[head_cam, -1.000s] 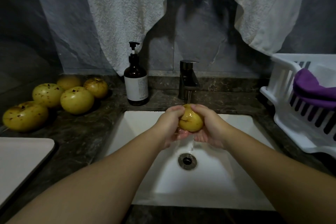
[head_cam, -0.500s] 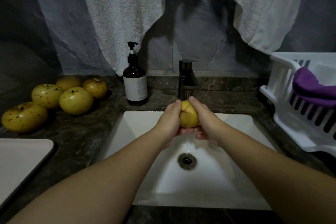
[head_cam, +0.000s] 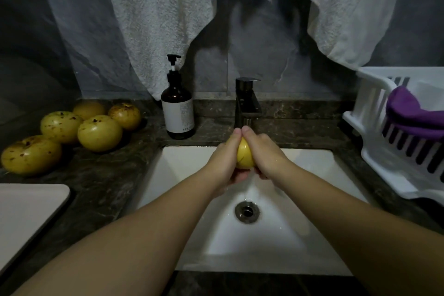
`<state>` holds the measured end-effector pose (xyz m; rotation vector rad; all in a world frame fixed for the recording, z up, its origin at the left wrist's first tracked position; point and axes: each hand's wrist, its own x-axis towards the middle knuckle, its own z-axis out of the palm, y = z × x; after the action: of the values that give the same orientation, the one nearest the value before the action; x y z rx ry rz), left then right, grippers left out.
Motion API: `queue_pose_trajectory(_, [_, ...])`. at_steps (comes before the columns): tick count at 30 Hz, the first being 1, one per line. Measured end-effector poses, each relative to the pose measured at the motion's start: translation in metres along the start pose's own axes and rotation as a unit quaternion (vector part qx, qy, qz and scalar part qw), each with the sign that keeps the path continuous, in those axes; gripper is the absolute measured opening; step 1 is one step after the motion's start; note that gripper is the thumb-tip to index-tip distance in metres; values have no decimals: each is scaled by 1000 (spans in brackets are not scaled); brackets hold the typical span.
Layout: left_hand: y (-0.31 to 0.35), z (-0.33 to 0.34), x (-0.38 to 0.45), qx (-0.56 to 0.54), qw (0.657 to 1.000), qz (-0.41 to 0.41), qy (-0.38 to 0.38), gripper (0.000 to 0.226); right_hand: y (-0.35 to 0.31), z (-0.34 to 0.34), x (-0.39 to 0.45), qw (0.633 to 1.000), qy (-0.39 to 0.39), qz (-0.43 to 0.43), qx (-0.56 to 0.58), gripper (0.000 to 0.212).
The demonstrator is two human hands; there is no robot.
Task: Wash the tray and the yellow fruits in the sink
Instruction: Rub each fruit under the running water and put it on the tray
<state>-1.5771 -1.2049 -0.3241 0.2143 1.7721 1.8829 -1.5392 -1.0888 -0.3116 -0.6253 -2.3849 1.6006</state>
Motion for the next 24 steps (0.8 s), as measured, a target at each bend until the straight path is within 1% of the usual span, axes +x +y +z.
queue_pose_trajectory(2, [1, -2, -2, -3, 999, -38, -11, 76, 6, -1, -1, 997, 18, -71, -10, 48])
queue_pose_trajectory(3, [1, -4, -2, -4, 999, -35, -10, 76, 7, -3, -1, 996, 12, -92, -6, 43])
queue_pose_trajectory(4, [1, -4, 0, -10, 1000, -14, -6, 71, 6, -3, -2, 996, 2, -90, 5, 40])
queue_pose_trajectory(6, [0, -3, 3, -2, 999, 40, 6, 56, 0, -2, -1, 999, -7, -23, 34, 46])
queue_pose_trajectory(7, [-1, -2, 4, 5, 998, 54, 10, 53, -3, -2, 0, 999, -8, 11, 43, 52])
queue_pose_trajectory(8, [-1, -1, 4, 9, 998, 55, 9, 55, -4, -2, 1, 999, -5, 20, 42, 54])
queue_pose_trajectory(9, [-2, 0, 3, 6, 999, 42, 1, 60, -2, -1, 1, 1000, 7, -2, 30, 52])
queue_pose_trajectory(11, [0, -3, 0, -17, 1000, 1, -11, 71, 5, -1, -1, 995, 28, -100, -4, 42])
queue_pose_trajectory(12, [1, -6, 0, -20, 1000, -15, -10, 76, 7, -2, -1, 991, 24, -133, -11, 38])
queue_pose_trajectory(13, [1, -8, 2, -8, 1000, -12, -5, 78, 8, -2, -1, 991, 13, -135, -5, 38])
queue_pose_trajectory(14, [0, -8, 3, 10, 1000, 8, 5, 77, 6, -1, -1, 994, 4, -103, 16, 40])
queue_pose_trajectory(16, [0, -5, 4, 31, 997, 58, 30, 73, 0, 3, 1, 998, -7, -2, 60, 52])
queue_pose_trajectory(17, [-1, -3, 4, 26, 997, 59, 33, 74, -1, 3, 1, 998, -4, 16, 59, 55])
queue_pose_trajectory(18, [-1, -3, 3, 16, 998, 45, 27, 75, 0, 3, 2, 999, 7, 2, 44, 55])
queue_pose_trajectory(21, [2, -5, -3, 10, 1000, -18, -21, 84, 7, 0, 2, 991, 46, -126, -14, 41])
queue_pose_trajectory(22, [2, -6, -3, 14, 999, -24, -26, 87, 8, -1, 1, 990, 43, -132, -11, 39])
queue_pose_trajectory(23, [2, -5, -2, 17, 1000, -14, -17, 88, 7, -1, 1, 994, 27, -104, 15, 42])
queue_pose_trajectory(24, [2, -4, -1, 20, 1000, 9, 1, 85, 4, 0, 0, 997, 1, -43, 69, 49])
